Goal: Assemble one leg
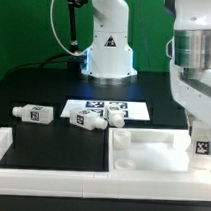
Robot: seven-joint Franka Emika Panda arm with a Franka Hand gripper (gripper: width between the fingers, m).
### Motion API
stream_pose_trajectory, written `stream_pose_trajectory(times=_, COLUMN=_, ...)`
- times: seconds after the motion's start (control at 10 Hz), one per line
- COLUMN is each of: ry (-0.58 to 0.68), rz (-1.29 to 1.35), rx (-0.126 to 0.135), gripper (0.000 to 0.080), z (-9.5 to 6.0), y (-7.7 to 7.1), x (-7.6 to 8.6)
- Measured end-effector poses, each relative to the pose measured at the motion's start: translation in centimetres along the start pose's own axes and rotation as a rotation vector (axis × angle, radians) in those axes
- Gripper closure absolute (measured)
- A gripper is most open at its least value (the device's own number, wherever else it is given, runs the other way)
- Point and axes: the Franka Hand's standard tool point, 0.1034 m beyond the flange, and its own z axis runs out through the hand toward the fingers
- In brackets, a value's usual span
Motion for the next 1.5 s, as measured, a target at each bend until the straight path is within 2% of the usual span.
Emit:
stream_pose_trajectory(times=0.1, ry=-0.023, rz=-0.164, rx=-0.024, gripper=0.0166, z=-0.1, y=0.3, x=-0.8)
stream_pose_trajectory(times=0.5, ry=-0.019, rz=-0.434, rx=-0.029, gripper=0.0151, z=0.0, y=0.4, x=-0.5)
stream_pose_trajectory(times=0.7, ry=-0.004, rz=-0.859, rx=-0.046, gripper=0.0151, z=-0.1, y=0.5, x=0.5)
stream_pose_trajectory(times=0.9, ry=-0.007, rz=-0.889, rx=-0.047, gripper=0.0151, z=-0.1, y=0.7, x=0.8)
stream_pose_trajectory(times=1.0, ry=-0.006, rz=-0.856, rx=-0.048, gripper=0.0284, z=0.0, y=0.7, x=0.8)
stream_pose_trajectory(times=1.1, ry=-0.005, rz=-0.820, rx=-0.048, gripper=0.0284, z=0.0, y=0.7, x=0.8)
stream_pose_trajectory(times=1.2, ry=-0.003, rz=-0.707, rx=-0.048, gripper=0.0422, z=0.0, y=0.7, x=0.8)
stream_pose_trajectory(times=1.3, ry=-0.001, rz=-0.619, rx=-0.048, gripper=0.0517, z=0.0, y=0.7, x=0.8)
stream_pose_trajectory(times=1.4, ry=0.001, rz=-0.563, rx=-0.047, gripper=0.0517, z=0.1, y=0.7, x=0.8)
stream_pose_trajectory(times=1.5, ry=0.009, rz=-0.396, rx=-0.049, gripper=0.0517, z=0.1, y=0.7, x=0.8)
